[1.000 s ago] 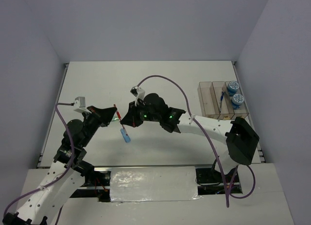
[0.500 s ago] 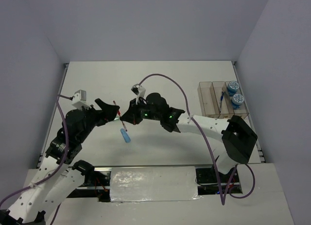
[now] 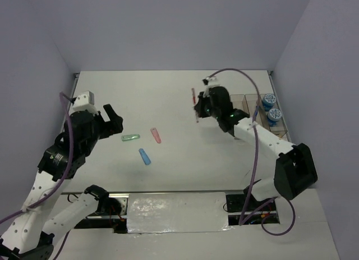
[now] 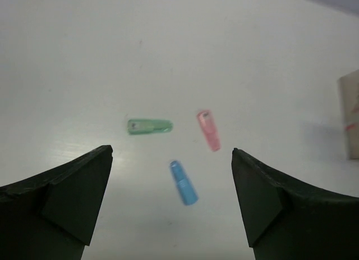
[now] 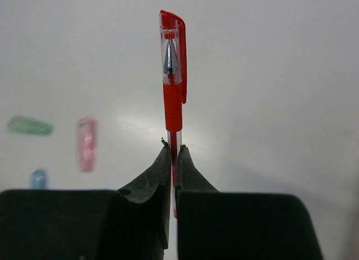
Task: Sort the stationery into containers
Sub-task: Place the pen in the storage box.
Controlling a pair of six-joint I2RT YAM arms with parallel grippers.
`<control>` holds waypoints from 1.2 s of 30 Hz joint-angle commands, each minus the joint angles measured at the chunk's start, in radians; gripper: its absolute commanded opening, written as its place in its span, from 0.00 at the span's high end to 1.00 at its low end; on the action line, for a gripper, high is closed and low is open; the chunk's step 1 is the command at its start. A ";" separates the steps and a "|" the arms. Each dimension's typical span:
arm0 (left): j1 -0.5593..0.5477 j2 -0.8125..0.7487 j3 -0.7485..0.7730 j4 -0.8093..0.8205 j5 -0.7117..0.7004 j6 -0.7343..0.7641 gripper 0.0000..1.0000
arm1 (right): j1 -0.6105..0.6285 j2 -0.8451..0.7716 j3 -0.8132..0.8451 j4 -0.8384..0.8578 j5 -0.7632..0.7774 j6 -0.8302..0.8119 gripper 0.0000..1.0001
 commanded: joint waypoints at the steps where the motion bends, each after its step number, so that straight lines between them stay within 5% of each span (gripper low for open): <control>1: -0.003 -0.044 -0.131 -0.086 -0.050 0.132 0.01 | -0.164 -0.048 0.107 -0.252 0.293 -0.221 1.00; 8: -0.006 -0.189 -0.193 -0.006 -0.007 0.126 0.01 | -0.429 0.032 0.207 -0.307 0.394 -0.320 1.00; 15: -0.064 -0.186 -0.196 -0.008 -0.007 0.118 0.01 | -0.492 0.251 0.371 -0.366 0.588 -0.419 1.00; 27: -0.080 -0.226 -0.204 -0.005 -0.021 0.116 0.01 | -0.595 0.371 0.344 -0.390 0.507 -0.300 0.96; 36: -0.080 -0.231 -0.205 0.002 -0.007 0.122 0.01 | -0.598 0.357 0.339 -0.402 0.533 -0.281 0.62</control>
